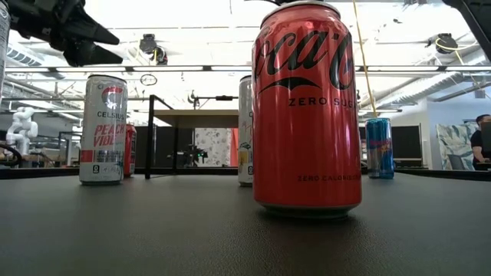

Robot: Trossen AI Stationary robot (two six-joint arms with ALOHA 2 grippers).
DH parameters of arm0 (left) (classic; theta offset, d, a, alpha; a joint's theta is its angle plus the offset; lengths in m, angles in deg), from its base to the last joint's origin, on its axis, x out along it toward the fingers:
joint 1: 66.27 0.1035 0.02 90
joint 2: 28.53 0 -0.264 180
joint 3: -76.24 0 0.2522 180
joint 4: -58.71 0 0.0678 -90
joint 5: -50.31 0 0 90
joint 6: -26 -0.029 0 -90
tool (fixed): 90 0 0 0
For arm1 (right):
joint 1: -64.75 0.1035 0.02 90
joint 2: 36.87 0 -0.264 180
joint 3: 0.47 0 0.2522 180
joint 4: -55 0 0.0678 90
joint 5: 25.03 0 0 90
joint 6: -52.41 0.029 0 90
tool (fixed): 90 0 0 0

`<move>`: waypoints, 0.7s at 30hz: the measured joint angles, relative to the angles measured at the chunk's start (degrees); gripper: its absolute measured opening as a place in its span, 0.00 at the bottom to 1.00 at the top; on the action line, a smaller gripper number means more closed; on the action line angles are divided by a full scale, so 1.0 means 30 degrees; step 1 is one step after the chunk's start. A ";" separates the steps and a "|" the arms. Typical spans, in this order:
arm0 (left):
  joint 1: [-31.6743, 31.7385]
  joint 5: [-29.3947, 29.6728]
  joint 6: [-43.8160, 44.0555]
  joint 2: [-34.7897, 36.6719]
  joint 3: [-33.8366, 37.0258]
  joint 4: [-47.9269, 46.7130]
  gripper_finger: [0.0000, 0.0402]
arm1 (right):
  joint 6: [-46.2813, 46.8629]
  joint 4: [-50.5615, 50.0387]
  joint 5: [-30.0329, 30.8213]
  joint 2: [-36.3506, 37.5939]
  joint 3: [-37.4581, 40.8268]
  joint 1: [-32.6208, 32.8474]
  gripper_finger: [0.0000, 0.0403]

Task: Place canned beverage on shelf
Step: Put the right white pink soda can on the shelf

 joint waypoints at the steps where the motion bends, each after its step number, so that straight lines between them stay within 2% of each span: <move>1: 0.0001 0.0000 0.0004 0.0000 0.0000 -0.0010 0.95 | -0.0017 0.0023 0.0017 -0.0044 -0.0002 0.0027 0.58; 21: 0.0001 0.0000 -0.0016 0.0005 0.0000 -0.0010 0.95 | 0.0744 -0.0026 -0.0642 0.0007 0.0042 0.0025 0.59</move>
